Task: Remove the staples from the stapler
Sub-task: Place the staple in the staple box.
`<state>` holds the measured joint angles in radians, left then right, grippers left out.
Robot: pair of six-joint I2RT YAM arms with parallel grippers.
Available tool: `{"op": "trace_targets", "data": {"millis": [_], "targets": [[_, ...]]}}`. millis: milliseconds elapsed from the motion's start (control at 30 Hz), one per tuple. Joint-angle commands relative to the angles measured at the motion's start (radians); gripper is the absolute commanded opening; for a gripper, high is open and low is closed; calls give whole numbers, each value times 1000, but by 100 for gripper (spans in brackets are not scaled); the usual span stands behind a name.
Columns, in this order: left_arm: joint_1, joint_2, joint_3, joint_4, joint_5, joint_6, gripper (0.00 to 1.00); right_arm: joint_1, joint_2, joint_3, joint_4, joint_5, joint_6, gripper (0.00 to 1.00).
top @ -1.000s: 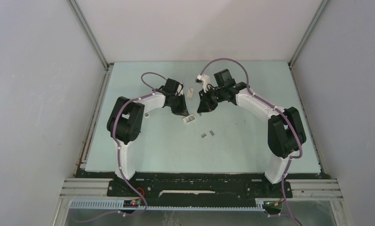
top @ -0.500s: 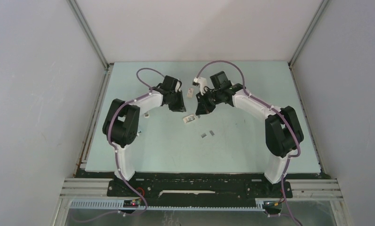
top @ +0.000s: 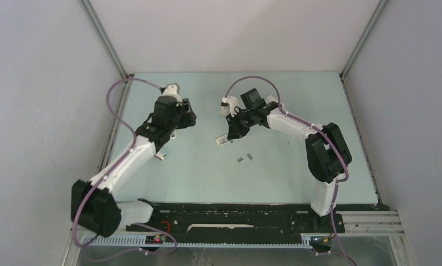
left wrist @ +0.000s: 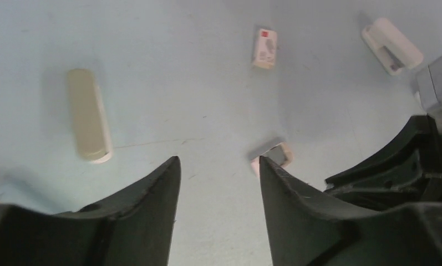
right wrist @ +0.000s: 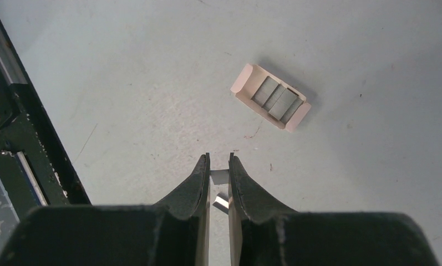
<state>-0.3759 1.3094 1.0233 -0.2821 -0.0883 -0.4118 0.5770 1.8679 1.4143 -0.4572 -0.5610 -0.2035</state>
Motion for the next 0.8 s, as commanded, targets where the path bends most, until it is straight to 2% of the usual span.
{"op": "trace_targets", "data": {"millis": [0, 167, 433, 767], "targets": [[2, -207, -177, 87, -176, 54, 66, 21, 35, 47, 25, 37, -4, 13], [19, -421, -368, 146, -277, -10, 98, 35, 75, 86, 16, 61, 1, 13], [62, -624, -586, 211, -238, -151, 100, 58, 151, 160, -4, 79, 15, 13], [62, -641, -649, 233, -222, -182, 100, 63, 250, 258, -27, 107, 42, 13]]}}
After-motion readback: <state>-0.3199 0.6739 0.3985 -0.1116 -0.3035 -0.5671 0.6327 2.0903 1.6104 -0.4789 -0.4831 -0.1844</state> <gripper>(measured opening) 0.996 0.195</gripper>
